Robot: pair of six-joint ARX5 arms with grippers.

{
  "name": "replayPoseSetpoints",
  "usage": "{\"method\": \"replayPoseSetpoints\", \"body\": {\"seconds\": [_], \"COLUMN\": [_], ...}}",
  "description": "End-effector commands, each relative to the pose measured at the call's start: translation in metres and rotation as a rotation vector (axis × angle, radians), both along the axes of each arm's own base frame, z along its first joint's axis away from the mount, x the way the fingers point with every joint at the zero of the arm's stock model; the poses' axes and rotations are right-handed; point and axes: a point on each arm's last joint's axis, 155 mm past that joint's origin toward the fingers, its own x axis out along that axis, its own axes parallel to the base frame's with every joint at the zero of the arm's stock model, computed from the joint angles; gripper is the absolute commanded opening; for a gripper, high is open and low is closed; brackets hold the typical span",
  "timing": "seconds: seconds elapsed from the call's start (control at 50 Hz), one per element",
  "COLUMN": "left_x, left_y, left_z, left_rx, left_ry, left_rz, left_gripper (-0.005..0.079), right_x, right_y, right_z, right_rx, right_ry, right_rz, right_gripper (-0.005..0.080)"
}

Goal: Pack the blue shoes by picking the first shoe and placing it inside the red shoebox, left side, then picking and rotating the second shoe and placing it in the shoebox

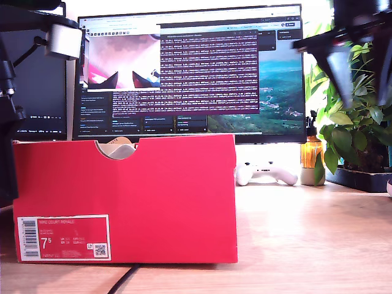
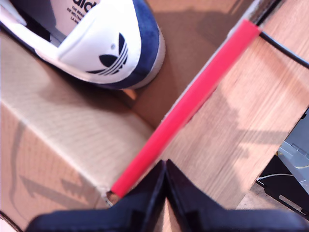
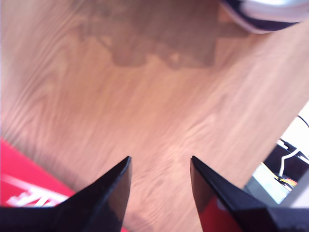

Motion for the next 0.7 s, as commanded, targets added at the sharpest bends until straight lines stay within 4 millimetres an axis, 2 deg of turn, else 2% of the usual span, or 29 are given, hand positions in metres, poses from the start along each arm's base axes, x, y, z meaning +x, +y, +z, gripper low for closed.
{"method": "replayPoseSetpoints", "body": {"seconds": [0.0,0.44,0.68], "left_x": [-0.001,-0.001,-0.001], "left_y": [0.0,0.0,0.0], "left_z": [-0.006,-0.005,-0.005], "left_rx": [0.01,0.01,0.01], "left_ry": [0.013,0.013,0.013], "left_rz": [-0.003,-0.003,-0.003], "left_gripper": [-0.0019,-0.0019,-0.0019], "right_x": [-0.008,-0.034,-0.048], "right_y": [-0.009,-0.061,-0.087], "right_z": [-0.007,-0.006,-0.016], "right_rx": [-0.005,0.001,-0.011], "right_ry": [0.02,0.004,0.04], "right_rz": [-0.038,-0.217,-0.29], "right_gripper": [0.0355,0.0355,0.0355]}}
